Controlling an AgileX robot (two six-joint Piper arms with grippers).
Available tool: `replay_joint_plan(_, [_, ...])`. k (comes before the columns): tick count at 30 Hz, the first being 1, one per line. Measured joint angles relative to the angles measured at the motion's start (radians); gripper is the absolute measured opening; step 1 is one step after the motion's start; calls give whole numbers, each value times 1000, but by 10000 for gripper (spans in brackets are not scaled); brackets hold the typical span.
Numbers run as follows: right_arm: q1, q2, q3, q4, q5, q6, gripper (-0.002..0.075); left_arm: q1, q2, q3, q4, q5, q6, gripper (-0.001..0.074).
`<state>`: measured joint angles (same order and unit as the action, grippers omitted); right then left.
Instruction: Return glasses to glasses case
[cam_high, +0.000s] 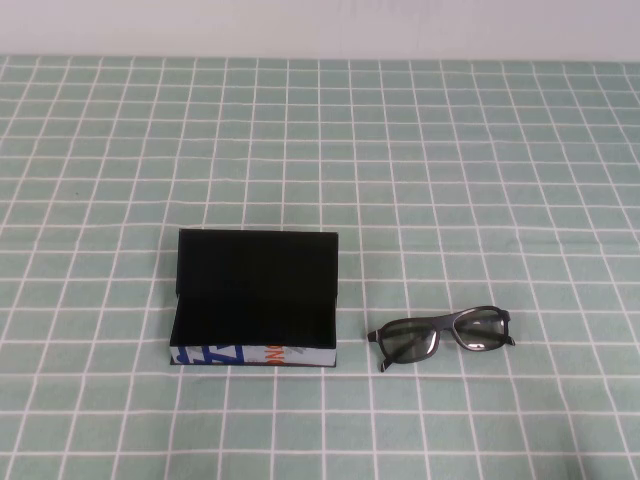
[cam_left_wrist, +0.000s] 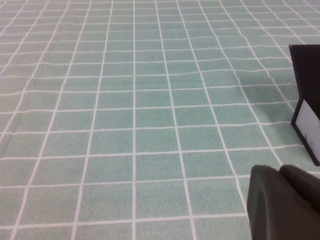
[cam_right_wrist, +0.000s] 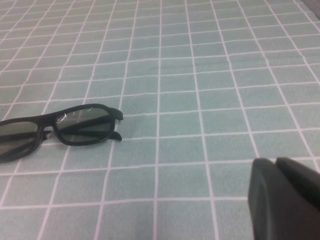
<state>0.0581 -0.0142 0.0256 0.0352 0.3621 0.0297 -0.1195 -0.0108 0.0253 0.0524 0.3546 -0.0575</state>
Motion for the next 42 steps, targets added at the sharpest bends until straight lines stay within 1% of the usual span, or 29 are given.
replay_joint_plan(18, [0, 0, 0, 0, -2, 0, -13, 0, 0, 0, 0, 0, 0, -2])
replay_joint_plan(28, [0, 0, 0, -2, -2, 0, -13, 0, 0, 0, 127, 4, 2, -2])
replay_joint_plan(36, [0, 0, 0, -2, -8, 0, -13, 0, 0, 0, 147, 6, 4, -2])
replay_joint_plan(39, [0, 0, 0, -9, -12, 0, -13, 0, 0, 2, 149, -39, -4, -2])
replay_joint_plan(42, [0, 0, 2, -13, -37, 0, -13, 0, 0, 2, 146, -183, -35, -2])
